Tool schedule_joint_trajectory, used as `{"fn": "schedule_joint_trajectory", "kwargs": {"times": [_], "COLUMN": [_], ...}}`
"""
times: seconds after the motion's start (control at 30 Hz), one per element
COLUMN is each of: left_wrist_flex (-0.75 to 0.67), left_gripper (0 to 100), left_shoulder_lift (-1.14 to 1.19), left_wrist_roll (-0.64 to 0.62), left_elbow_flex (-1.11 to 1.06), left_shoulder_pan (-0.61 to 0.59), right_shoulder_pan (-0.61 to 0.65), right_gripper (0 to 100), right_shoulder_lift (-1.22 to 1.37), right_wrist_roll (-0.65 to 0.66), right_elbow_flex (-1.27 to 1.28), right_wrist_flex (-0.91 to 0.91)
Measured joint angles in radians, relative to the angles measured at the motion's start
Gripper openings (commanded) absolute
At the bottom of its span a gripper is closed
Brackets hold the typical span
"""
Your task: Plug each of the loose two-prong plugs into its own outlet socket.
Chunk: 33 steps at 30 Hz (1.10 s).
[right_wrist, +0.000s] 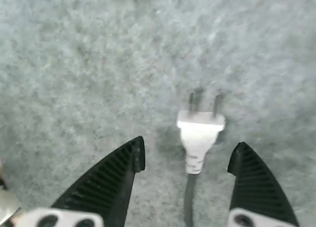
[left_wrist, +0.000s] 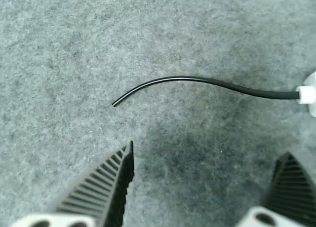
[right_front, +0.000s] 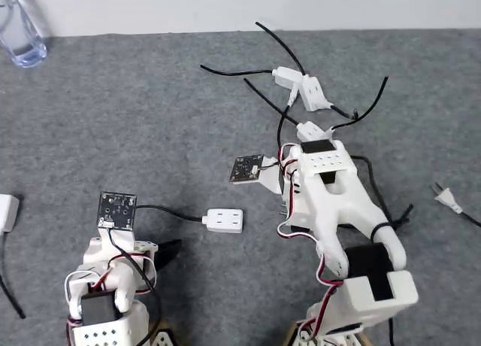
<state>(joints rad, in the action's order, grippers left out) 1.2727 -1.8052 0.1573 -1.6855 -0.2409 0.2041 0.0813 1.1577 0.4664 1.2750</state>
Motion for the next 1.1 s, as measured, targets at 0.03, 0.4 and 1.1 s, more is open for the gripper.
{"fn": "schedule_joint_trajectory", "kwargs": {"times": [0.03,0.4,1.1], "left_wrist_flex": [0.0,0.0,0.0], "left_gripper": [42,42,42], "left_shoulder_lift": [0.0,0.0,0.0], "left_wrist_roll": [0.0,0.0,0.0], "left_elbow_flex": [0.0,0.0,0.0], "left_shoulder_pan": [0.0,0.0,0.0], "right_shoulder_pan": [0.0,0.0,-0.009], "right_gripper": [23.5,19.2,0.8], "right_shoulder_lift": [0.0,0.026,0.098], "right_wrist_roll": [0.0,0.0,0.015], "right_elbow_flex": [0.008,0.015,0.002], "right_wrist_flex": [-0.005,-0.063,-0.13]}}
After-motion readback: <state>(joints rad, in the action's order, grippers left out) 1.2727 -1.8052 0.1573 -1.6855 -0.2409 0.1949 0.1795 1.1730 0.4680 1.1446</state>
